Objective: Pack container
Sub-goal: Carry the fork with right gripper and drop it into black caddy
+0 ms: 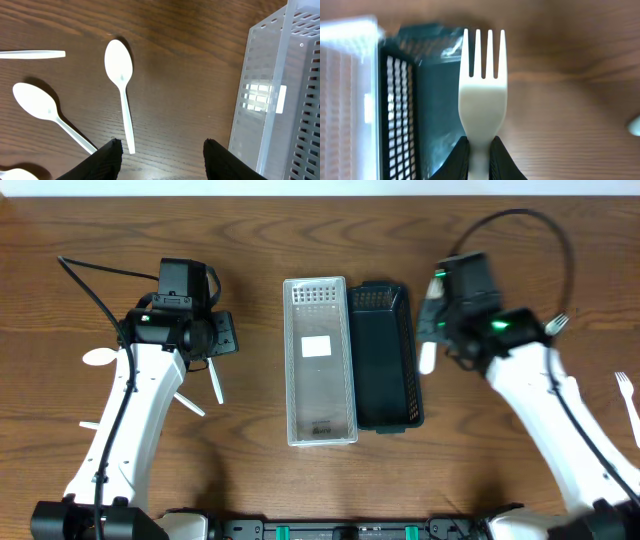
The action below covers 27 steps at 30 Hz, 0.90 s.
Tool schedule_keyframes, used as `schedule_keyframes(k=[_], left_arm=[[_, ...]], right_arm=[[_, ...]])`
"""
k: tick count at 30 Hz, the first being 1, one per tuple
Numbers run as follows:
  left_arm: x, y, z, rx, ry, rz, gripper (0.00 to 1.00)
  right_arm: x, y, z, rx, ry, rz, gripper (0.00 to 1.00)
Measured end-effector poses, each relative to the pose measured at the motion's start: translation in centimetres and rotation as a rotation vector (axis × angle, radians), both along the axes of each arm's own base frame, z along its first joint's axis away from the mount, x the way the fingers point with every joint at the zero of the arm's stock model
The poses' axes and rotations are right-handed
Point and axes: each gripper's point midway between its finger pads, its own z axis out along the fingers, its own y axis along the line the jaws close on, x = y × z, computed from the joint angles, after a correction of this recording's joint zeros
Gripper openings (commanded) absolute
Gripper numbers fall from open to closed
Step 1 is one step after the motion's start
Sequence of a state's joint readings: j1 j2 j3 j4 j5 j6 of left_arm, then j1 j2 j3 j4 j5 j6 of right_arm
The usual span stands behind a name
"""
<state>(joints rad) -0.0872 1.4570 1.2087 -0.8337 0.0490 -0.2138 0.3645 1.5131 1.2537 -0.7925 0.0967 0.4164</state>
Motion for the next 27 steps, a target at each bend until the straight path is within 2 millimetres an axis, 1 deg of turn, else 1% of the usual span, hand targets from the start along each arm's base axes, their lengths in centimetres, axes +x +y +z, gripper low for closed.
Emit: schedule_keyframes(k=[2,5,6,8,9,11,13,16,18,19,21,22,23,24,25,26,27], left_arm=[[0.0,0.0,0.0,0.0,0.0,0.0,0.55],[0.0,0.0,0.0,0.0,0.0,0.0,0.55],[0.0,0.0,0.0,0.0,0.0,0.0,0.55],[0.0,0.0,0.0,0.0,0.0,0.0,0.55],[0.0,0.0,0.0,0.0,0.0,0.0,0.55],[0.0,0.0,0.0,0.0,0.0,0.0,0.55],[0.0,0.0,0.0,0.0,0.0,0.0,0.55],[0.0,0.0,0.0,0.0,0.0,0.0,0.55],[0.0,0.0,0.0,0.0,0.0,0.0,0.55],[0.0,0.0,0.0,0.0,0.0,0.0,0.55],[0.0,0.0,0.0,0.0,0.0,0.0,0.56],[0.0,0.0,0.0,0.0,0.0,0.0,0.55],[0.0,0.0,0.0,0.0,0.0,0.0,0.56],[0.0,0.0,0.0,0.0,0.0,0.0,0.56],[0.0,0.0,0.0,0.0,0.0,0.0,0.56],[0.0,0.0,0.0,0.0,0.0,0.0,0.56],[0.0,0.0,0.0,0.0,0.0,0.0,0.56]], right_arm=[[-0.3,1.6,-2.2,-0.022,0.057,0.044,0.01],[-0.8,3.3,-5.1,-0.051,0.126,0.088,0.02],[-0.9,3.8,-6.1,-0.06,0.147,0.101,0.07],[-1.0,4.4,-7.4,-0.069,0.173,0.117,0.36],[-1.0,4.5,-8.0,-0.072,0.185,0.121,0.42],[-0.9,4.5,-8.4,-0.077,0.187,0.127,0.5],[-0.5,4.6,-8.2,-0.077,0.172,0.137,0.58],[0.2,4.5,-7.2,-0.073,0.147,0.143,0.56],[1.2,4.0,-5.6,-0.06,0.114,0.122,0.56],[2.0,3.4,-4.3,-0.048,0.087,0.101,0.56],[4.1,1.1,-0.8,-0.022,0.008,0.025,0.55],[5.2,-1.0,1.2,-0.009,-0.039,-0.037,0.54],[5.9,-2.8,2.8,0.002,-0.073,-0.089,0.54],[6.6,-5.1,4.3,0.012,-0.109,-0.157,0.55],[7.0,-8.1,5.6,0.021,-0.141,-0.241,0.57],[7.1,-10.1,6.2,0.023,-0.151,-0.301,0.59],[7.0,-13.0,6.4,0.025,-0.153,-0.382,0.61]])
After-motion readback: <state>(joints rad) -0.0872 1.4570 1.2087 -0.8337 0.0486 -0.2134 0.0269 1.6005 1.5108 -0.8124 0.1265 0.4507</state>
